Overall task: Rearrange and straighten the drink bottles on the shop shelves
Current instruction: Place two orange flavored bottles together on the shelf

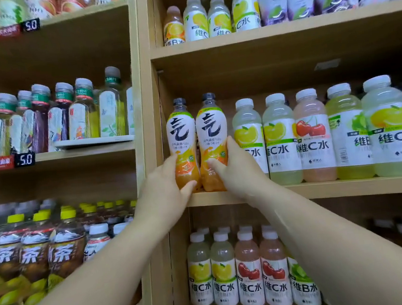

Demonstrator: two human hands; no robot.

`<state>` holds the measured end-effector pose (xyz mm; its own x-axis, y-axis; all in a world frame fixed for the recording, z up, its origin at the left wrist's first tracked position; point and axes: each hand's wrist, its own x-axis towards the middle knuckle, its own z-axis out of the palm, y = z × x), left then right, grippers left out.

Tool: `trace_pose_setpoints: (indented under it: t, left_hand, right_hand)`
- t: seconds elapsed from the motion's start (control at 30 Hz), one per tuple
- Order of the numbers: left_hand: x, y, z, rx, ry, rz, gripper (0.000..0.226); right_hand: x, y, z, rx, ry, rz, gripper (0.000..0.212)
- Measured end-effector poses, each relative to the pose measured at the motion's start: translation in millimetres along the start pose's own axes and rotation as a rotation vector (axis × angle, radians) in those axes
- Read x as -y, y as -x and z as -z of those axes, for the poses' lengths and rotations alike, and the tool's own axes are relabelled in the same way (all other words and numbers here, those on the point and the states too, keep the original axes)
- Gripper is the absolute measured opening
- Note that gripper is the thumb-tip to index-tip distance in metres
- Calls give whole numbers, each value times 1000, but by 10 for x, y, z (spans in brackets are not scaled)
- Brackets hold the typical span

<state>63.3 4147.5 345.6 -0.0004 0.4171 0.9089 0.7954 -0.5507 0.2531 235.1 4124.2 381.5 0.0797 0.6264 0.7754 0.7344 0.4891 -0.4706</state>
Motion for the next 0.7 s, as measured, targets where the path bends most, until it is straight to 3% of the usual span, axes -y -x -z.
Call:
trace_pose_setpoints:
  t: [0.1,0.27,0.4,0.5,0.7]
  left_hand:
    - [17,69,-45,-43,-23,-50,73]
    - [29,51,10,-48,-82,-93,60]
    - [35,20,64,-4,-76,-121,55]
    - [12,-4,68,21,9,-59,55]
    - [-141,-150,-51,152,-58,127,50]
  right_hand:
    - [3,-7,-17,5,106,-24,61]
    - [-102,72,68,-87,293,66,40]
    - [-211,185,125,-94,302,304,64]
    - [-236,151,121,-33,349,329,61]
    - [-86,-46,15,39,473,261,68]
